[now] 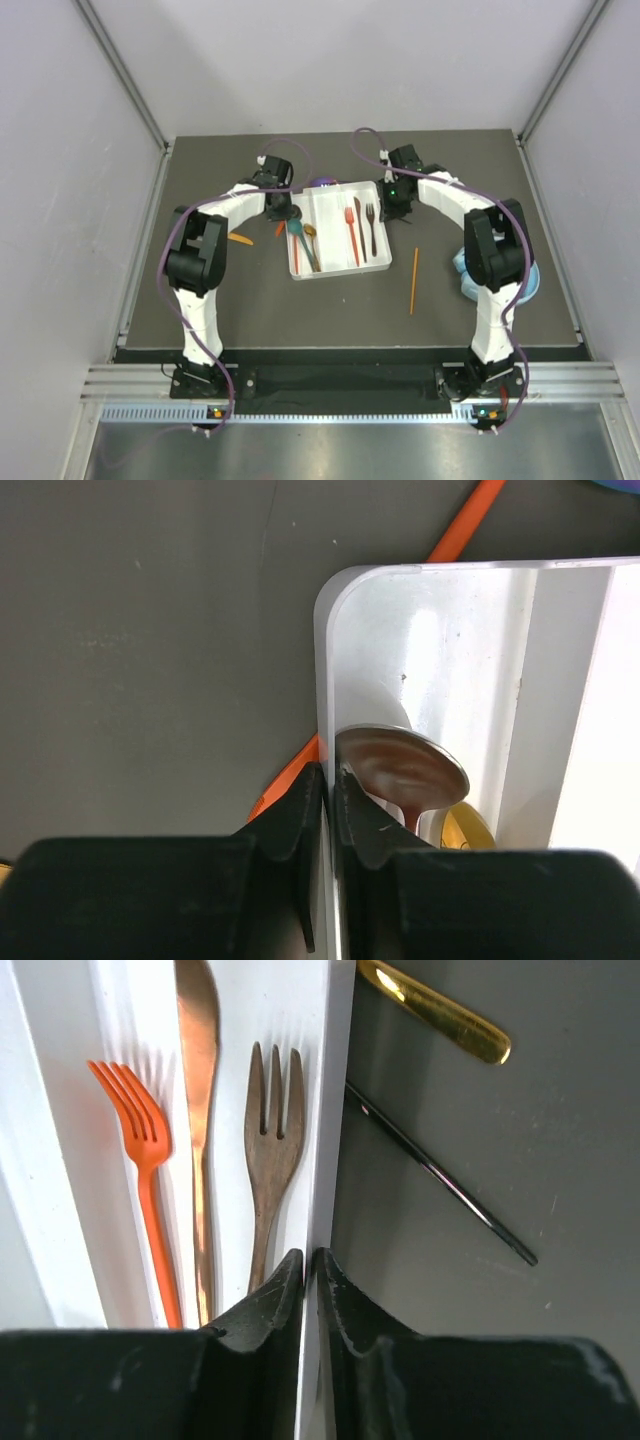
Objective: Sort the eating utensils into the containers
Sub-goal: Move the container to the center of the board, then pick up the fork at the center of the board.
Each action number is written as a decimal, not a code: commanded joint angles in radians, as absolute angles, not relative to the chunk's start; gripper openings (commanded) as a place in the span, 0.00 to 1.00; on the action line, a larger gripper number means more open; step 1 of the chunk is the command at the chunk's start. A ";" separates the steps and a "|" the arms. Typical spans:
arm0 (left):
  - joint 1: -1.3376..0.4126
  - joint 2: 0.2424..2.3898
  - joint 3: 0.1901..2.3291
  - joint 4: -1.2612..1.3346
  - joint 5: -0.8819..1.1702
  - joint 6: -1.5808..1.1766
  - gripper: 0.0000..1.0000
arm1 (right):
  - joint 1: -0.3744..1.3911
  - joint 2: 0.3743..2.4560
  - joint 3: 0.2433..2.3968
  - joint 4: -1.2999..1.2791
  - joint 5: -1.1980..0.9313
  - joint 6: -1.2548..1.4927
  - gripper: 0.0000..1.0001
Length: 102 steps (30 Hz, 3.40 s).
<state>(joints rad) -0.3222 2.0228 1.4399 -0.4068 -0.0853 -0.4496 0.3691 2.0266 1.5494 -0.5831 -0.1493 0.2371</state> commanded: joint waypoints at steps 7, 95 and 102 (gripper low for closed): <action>-0.340 2.034 1.470 -0.522 -0.124 -0.407 0.00 | 0.400 2.028 1.474 -0.620 -0.135 0.235 0.00; -0.318 2.164 1.684 -0.557 0.118 -0.089 0.48 | 0.350 1.537 1.095 -0.558 -0.115 0.259 0.40; -0.321 2.284 1.844 -0.684 0.111 -0.069 0.45 | 0.344 1.540 1.088 -0.552 -0.133 0.262 0.40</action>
